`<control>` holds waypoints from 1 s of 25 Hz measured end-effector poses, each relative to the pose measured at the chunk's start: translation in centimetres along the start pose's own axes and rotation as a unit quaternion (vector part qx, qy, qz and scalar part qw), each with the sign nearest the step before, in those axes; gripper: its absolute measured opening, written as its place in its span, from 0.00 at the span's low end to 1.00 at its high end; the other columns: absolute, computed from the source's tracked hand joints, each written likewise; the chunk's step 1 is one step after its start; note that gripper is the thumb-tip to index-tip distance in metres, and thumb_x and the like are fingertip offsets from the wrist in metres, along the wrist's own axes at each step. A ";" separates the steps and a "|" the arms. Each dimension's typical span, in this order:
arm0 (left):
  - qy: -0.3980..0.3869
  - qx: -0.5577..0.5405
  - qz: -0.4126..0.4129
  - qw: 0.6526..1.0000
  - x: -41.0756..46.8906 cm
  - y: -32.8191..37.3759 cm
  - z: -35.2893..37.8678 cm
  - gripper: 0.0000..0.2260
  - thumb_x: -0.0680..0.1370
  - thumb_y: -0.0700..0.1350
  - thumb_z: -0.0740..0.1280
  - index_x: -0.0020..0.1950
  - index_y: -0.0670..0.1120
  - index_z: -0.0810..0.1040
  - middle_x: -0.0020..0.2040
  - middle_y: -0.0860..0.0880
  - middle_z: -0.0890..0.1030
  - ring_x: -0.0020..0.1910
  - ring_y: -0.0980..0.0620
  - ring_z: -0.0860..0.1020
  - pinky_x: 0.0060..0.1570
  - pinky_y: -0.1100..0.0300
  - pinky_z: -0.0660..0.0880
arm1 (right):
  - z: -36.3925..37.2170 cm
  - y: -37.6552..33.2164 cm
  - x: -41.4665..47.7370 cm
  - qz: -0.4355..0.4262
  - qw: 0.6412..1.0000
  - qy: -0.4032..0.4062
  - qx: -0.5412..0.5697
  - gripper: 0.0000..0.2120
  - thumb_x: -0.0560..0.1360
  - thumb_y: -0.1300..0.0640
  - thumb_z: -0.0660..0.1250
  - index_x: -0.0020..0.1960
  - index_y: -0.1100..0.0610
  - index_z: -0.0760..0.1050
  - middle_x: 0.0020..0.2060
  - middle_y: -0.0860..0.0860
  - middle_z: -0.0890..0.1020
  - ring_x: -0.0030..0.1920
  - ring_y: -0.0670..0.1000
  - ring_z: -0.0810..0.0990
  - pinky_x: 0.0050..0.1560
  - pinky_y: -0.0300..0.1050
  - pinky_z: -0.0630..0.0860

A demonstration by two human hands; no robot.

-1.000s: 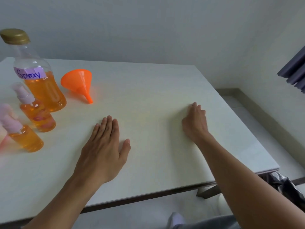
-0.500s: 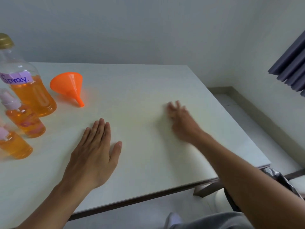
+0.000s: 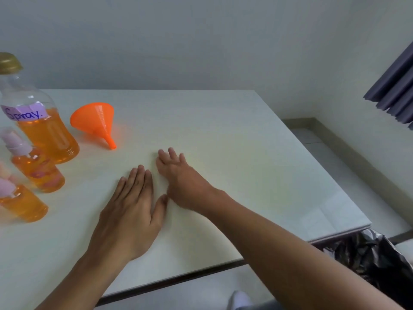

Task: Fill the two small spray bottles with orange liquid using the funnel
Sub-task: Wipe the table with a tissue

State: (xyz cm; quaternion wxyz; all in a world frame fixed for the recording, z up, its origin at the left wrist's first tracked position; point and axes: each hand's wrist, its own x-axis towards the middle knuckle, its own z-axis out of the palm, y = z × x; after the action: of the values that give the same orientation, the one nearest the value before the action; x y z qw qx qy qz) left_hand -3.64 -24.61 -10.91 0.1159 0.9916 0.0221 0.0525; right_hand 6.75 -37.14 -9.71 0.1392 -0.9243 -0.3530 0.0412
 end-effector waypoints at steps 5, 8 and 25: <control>-0.005 0.006 -0.001 1.000 -0.2 0.1 0.0 0.38 0.74 0.62 0.31 0.80 0.43 0.42 0.80 0.46 0.41 0.79 0.53 0.40 0.75 0.58 0.37 | -3.2 10.4 -6.8 0.124 0.991 0.043 -0.001 0.38 0.72 0.75 0.55 0.81 0.62 0.54 0.82 0.60 0.52 0.82 0.61 0.43 0.79 0.56 0.37; 0.003 0.010 -0.005 1.000 -0.2 0.3 -0.1 0.37 0.75 0.62 0.32 0.80 0.43 0.43 0.81 0.46 0.42 0.79 0.52 0.41 0.75 0.58 0.37 | -6.1 15.8 -7.7 0.356 0.929 0.102 -0.006 0.30 0.73 0.75 0.53 0.75 0.64 0.65 0.77 0.64 0.62 0.81 0.64 0.50 0.80 0.59 0.45; 0.021 0.006 -0.033 0.999 -1.0 -3.5 -1.0 0.28 0.80 0.59 0.38 0.80 0.54 0.51 0.81 0.52 0.48 0.80 0.52 0.45 0.77 0.54 0.41 | -5.4 11.0 -7.8 0.337 0.935 0.109 0.008 0.29 0.74 0.75 0.52 0.74 0.65 0.67 0.74 0.62 0.65 0.78 0.66 0.56 0.80 0.57 0.52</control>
State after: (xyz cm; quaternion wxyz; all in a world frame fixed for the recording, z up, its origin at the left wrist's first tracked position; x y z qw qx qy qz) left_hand -4.84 -21.03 -10.90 0.1110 0.9897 0.0573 0.0695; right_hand 8.93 -51.37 -7.81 0.1618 -0.9867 -0.0035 -0.0122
